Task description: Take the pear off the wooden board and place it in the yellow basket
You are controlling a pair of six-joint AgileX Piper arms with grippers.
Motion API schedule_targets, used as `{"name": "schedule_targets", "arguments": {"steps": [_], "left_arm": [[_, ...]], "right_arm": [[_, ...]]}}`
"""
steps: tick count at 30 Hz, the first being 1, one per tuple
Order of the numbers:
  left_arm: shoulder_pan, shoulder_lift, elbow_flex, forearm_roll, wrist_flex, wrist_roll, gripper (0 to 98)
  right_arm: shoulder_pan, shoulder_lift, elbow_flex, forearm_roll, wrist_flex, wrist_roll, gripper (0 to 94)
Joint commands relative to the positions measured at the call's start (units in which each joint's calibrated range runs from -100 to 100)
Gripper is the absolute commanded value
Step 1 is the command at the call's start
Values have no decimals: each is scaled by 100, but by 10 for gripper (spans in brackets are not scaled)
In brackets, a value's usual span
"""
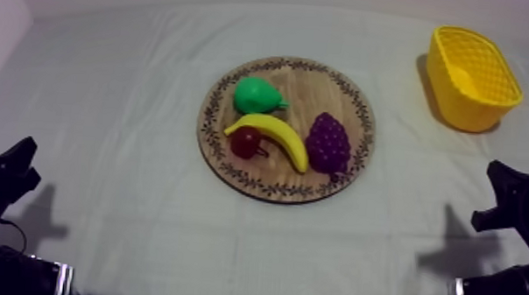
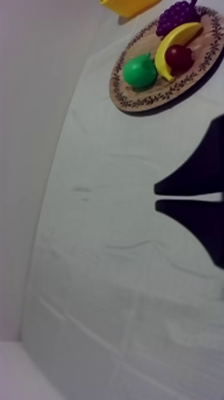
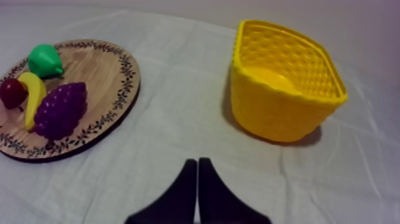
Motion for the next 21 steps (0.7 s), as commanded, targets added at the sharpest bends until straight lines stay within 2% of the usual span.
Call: {"name": "schedule_targets", "arguments": {"steps": [1,9,12,14,18,21], "left_arm": [[-1,0,-2,-2,0,0,1],[-1,0,-2,-2,0,0,1],[-1,0,-2,-2,0,0,1],[-1,0,-2,-2,0,-2,1],[-1,0,-2,-2,0,0,1],[-1,0,-2,-2,0,-1,1]], "right_arm": [[1,-2,2,-2,6,-1,3],[-16,-2,2,-2,6,4,3],[-187,-2,-8,5,16,49,4],[-391,-2,-100,39,259,117,5],[-1006,126,-449,442,1045,264,4],[-1465,599,-640,838,1182,-83,4]]}}
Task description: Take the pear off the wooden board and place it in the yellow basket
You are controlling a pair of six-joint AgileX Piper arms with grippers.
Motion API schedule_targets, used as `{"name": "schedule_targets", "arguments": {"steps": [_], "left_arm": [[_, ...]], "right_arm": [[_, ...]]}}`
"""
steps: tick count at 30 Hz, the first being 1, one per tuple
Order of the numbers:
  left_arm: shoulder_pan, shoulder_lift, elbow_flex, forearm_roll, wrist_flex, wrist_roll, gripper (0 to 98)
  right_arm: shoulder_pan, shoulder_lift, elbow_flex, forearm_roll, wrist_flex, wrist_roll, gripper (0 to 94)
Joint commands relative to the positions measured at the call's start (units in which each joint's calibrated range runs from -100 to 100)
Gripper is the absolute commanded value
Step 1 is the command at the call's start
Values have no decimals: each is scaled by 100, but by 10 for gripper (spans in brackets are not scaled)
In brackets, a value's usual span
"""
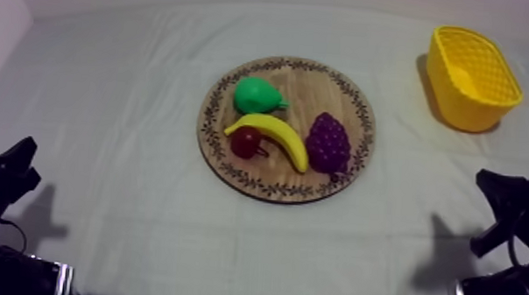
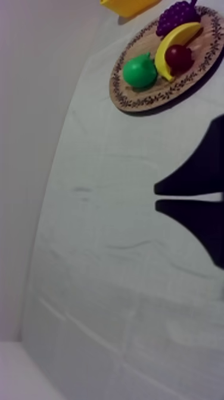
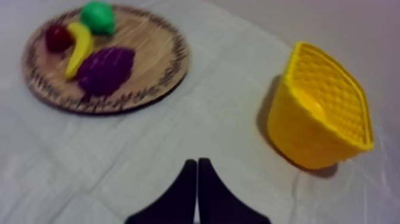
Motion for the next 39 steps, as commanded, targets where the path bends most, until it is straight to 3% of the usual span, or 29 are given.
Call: {"name": "schedule_targets", "arguments": {"steps": [1,6,10,16,30,39], "left_arm": [[-1,0,-2,-2,0,0,1],[-1,0,-2,-2,0,0,1],[-1,0,-2,-2,0,0,1],[-1,0,-2,-2,0,0,1],[-1,0,-2,-2,0,0,1],[-1,0,-2,-2,0,0,1]], "right_arm": [[-575,534,-198,396,105,-482,4],[-1069,1891,-1405,856,591,-896,5],[-1267,3104,-2787,938,1218,-883,5],[-1292,4813,-4819,515,2112,-176,4],[-1245,8376,-9014,-415,3785,1023,23],[-1498,10385,-10900,-406,4384,1090,36]]}}
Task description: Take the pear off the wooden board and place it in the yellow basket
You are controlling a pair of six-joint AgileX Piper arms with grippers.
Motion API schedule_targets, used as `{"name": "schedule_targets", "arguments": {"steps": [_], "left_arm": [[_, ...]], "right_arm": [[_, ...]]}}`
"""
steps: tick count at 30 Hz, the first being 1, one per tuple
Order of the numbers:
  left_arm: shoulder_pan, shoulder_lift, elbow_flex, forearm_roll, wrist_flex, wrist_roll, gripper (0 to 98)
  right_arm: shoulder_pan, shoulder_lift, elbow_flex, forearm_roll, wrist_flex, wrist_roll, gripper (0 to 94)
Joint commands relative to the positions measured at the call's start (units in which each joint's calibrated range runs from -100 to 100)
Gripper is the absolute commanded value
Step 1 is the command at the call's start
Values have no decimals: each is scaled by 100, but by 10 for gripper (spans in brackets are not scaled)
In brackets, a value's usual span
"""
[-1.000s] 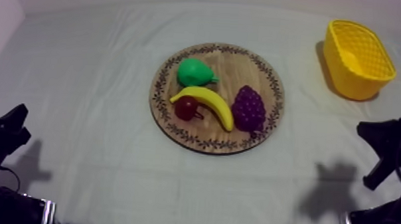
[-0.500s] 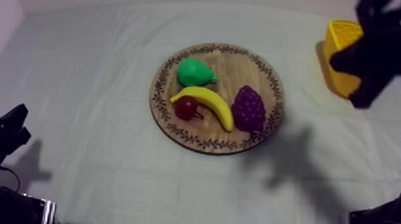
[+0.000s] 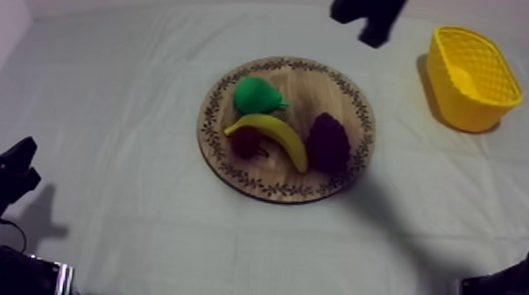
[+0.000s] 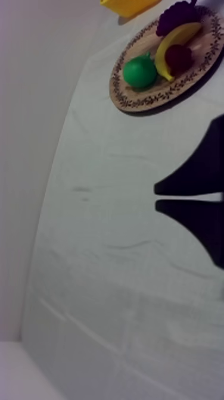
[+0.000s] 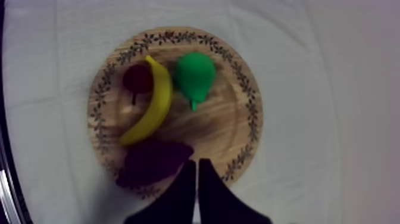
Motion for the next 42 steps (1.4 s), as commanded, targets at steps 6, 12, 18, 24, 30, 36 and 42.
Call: {"name": "schedule_targets", "arguments": {"steps": [6,12,18,24,30,36,42], "left_arm": [[-1,0,-2,-2,0,0,1],[-1,0,-2,-2,0,0,1],[-1,0,-2,-2,0,0,1],[-1,0,-2,-2,0,0,1],[-1,0,-2,-2,0,0,1],[-1,0,-2,-2,0,0,1],[-1,0,-2,-2,0,0,1]], "right_arm": [[-192,1612,-1507,114,146,-222,103],[-302,2108,-1981,253,320,-301,260],[-385,2341,-2115,412,409,-339,454],[-454,2575,-1993,525,393,-362,619],[-441,3201,-2194,621,282,-449,726],[-394,4159,-2868,695,180,-559,781],[-355,5099,-3722,798,171,-652,799]]}}
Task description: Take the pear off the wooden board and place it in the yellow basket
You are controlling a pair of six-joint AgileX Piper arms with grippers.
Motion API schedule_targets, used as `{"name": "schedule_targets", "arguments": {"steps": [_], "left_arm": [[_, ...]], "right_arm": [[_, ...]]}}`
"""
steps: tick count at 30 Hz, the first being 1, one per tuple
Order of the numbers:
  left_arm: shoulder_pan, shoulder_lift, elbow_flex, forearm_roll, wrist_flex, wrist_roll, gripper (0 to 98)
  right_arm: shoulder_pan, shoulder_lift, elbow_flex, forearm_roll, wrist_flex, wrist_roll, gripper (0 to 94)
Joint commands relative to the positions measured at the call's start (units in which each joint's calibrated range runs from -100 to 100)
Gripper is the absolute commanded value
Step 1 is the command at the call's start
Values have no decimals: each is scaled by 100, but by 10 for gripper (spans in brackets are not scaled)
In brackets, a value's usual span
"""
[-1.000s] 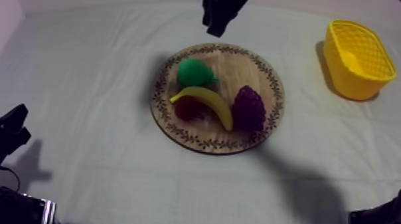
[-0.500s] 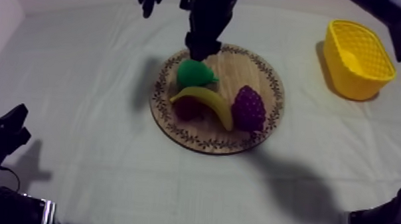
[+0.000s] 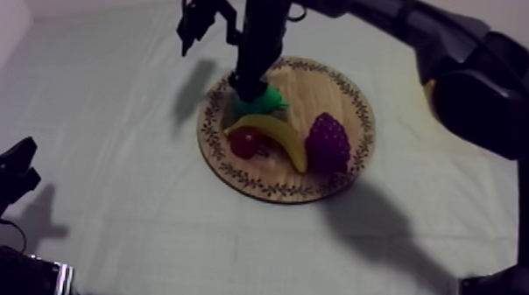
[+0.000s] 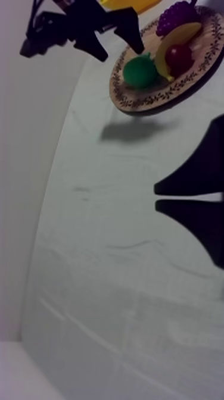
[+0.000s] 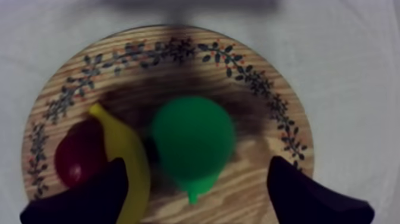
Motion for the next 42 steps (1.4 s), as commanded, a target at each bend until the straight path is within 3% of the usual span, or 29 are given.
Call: {"name": "schedule_targets", "arguments": {"steps": [1,7,15,20,35,42], "left_arm": [[-1,0,-2,-2,0,0,1],[-1,0,-2,-2,0,0,1],[-1,0,-2,-2,0,0,1],[-1,0,-2,-2,0,0,1],[-1,0,-2,-2,0,0,1],[-1,0,-2,-2,0,0,1]], "right_arm": [[12,484,-406,37,23,-18,800],[49,1130,-1102,102,54,-72,762],[65,1428,-1404,130,66,-65,493],[65,1299,-1243,120,42,-70,396],[-41,-1160,423,172,87,-167,358],[35,-2482,723,234,437,-707,357]]}}
